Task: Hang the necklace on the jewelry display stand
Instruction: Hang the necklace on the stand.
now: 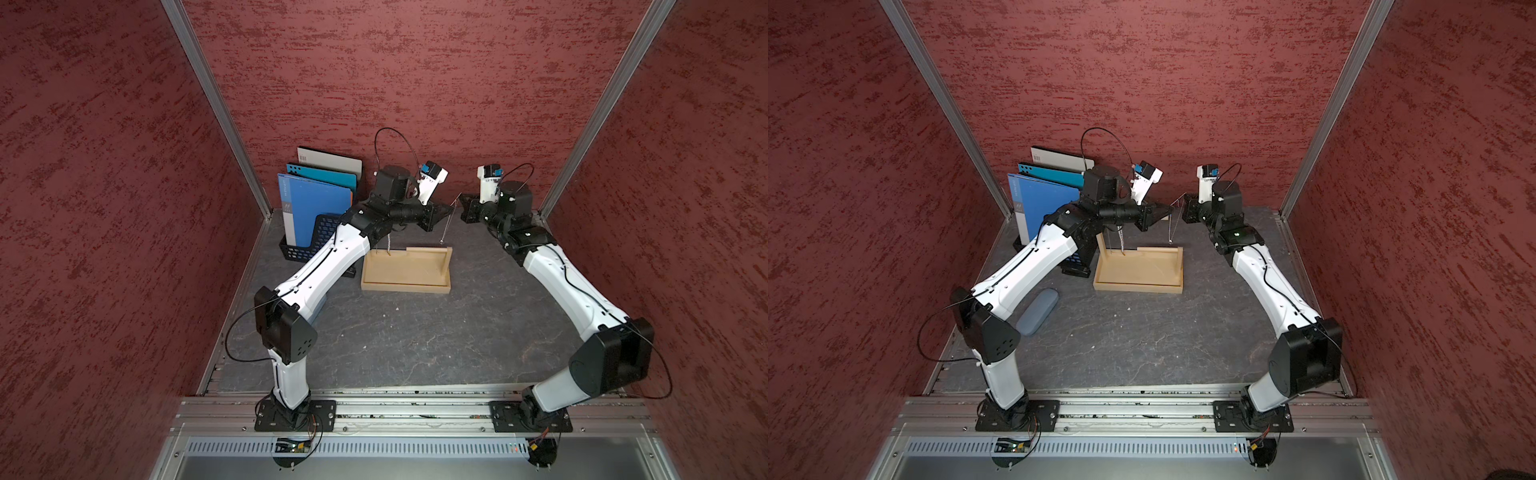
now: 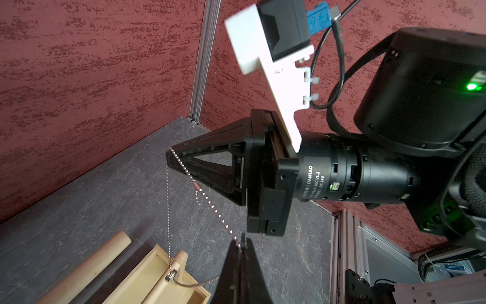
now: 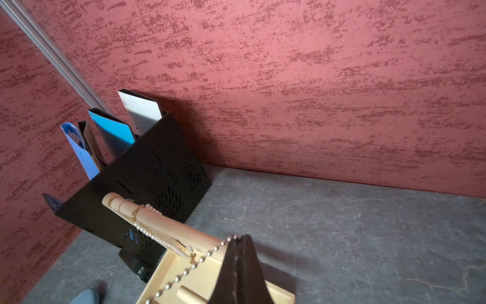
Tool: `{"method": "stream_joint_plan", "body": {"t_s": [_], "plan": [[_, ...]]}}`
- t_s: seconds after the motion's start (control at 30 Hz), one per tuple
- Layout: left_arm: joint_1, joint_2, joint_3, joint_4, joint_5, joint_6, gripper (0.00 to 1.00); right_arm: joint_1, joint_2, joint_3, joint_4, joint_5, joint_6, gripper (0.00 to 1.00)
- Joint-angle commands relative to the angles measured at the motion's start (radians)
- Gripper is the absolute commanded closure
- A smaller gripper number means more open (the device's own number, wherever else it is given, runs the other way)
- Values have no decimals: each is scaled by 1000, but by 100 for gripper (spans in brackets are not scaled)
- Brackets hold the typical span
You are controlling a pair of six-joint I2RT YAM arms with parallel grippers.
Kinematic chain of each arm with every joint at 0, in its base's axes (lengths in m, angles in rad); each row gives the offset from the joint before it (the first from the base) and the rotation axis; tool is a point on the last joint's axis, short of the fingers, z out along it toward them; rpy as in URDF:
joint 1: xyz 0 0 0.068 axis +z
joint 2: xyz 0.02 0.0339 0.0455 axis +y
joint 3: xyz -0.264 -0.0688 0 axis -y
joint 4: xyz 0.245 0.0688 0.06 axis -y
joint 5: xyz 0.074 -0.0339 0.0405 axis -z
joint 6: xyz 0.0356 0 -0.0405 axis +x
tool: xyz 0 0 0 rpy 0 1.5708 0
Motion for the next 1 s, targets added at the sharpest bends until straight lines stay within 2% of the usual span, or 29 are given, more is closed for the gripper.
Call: {"method": "stream_joint_plan", "body": {"t_s": [0.0, 0.43, 0.97], "plan": [[-2, 29, 39, 20, -15, -6, 100, -14, 32, 49, 29, -7, -2, 100], [13, 104, 72, 56, -30, -34, 100, -21, 167, 160, 23, -8, 9, 100], [59, 50, -94, 120, -132, -38, 100, 1, 358, 377, -73, -48, 9, 100]]}}
